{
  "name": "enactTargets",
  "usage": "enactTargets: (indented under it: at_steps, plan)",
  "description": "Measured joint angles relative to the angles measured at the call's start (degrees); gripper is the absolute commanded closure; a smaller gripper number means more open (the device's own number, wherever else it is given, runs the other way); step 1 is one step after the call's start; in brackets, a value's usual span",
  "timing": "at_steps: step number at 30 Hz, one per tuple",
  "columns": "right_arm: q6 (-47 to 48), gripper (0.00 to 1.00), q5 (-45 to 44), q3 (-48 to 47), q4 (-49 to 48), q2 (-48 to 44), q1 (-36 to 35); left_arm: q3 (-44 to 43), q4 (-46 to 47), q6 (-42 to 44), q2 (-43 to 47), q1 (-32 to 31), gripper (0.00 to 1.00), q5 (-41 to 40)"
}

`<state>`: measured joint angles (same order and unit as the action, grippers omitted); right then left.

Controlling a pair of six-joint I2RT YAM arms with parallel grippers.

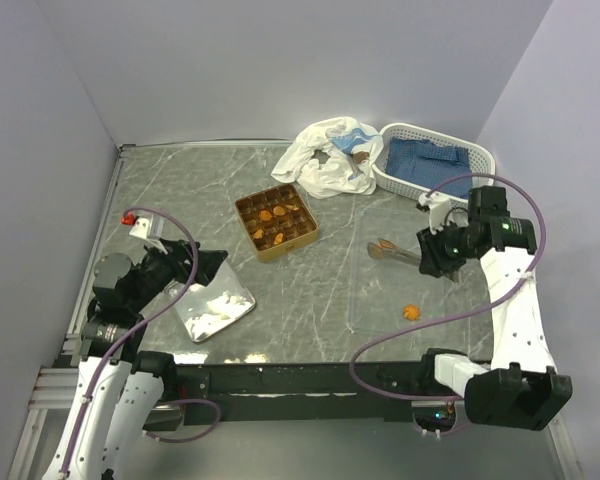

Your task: Pack the cookies

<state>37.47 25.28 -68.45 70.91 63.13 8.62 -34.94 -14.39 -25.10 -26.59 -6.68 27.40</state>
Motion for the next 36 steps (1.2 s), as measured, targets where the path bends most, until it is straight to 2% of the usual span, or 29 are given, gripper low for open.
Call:
enactTargets:
  at_steps: [10, 18, 26, 36]
  plan:
    - [-9.1, 0.69, 0.6, -12.6, -4.5, 10.5, -19.5, 0.0, -0.1, 0.0, -3.3, 0.0, 0.03, -0.3]
    - [-12.6, 0.68, -1.7, -23.6, -7.7, 22.9, -29.4, 0.0, -0.1, 0.0, -4.1, 0.0, 0.04, -0.8]
    - [-13.9, 0.66, -3.5, -31.5, -8.4, 34.0, -33.1, 0.0, -0.1, 0.0, -4.3, 0.0, 0.04, -1.4]
    - [-14.1, 0.62, -5.4, -35.0, -7.8, 38.9, -34.3, 0.0, -0.1, 0.0, -4.3, 0.0, 0.04, -1.4]
